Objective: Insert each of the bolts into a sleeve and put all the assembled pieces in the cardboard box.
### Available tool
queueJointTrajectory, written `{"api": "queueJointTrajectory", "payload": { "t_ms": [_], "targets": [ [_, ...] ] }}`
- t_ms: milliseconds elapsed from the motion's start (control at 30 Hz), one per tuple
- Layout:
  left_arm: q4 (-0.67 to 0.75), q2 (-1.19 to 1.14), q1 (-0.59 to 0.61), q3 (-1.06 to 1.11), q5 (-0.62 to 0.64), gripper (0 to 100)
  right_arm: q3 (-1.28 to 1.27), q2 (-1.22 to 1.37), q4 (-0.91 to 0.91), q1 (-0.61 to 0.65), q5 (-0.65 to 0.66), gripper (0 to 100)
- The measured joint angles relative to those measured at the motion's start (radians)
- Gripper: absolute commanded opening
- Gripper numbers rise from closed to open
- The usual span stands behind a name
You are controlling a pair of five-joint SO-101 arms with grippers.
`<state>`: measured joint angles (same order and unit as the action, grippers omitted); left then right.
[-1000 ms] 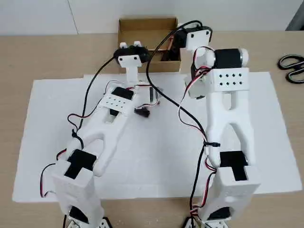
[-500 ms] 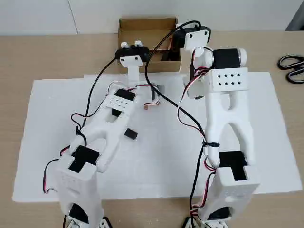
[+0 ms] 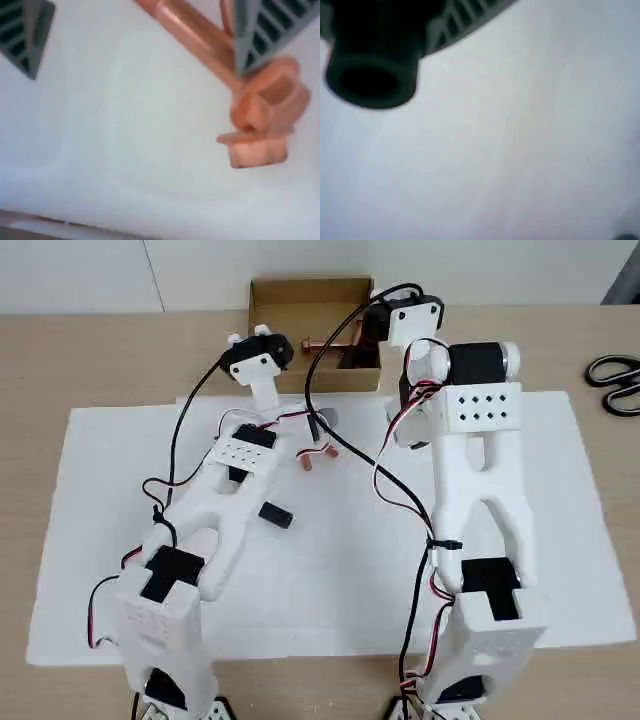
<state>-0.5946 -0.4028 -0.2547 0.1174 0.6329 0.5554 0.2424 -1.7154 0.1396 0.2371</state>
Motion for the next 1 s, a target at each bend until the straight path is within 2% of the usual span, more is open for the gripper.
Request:
{"api": "queueJointTrajectory", "payload": {
  "t_ms": [400, 733, 1000],
  "targets": [
    [-0.002, 0.089, -0.008, 0.000, 0.006, 24, 0.000, 0.000, 0.000, 0.000, -0.006, 0.3],
    [-0.002, 0.060, 0.006, 0.000, 0.183, 24, 0.000, 0.000, 0.000, 0.000, -0.006, 0.3],
    [-0.002, 0.012, 0.005, 0.002, 0.201, 24, 0.000, 0.000, 0.000, 0.000, -0.006, 0.3]
  ]
}}
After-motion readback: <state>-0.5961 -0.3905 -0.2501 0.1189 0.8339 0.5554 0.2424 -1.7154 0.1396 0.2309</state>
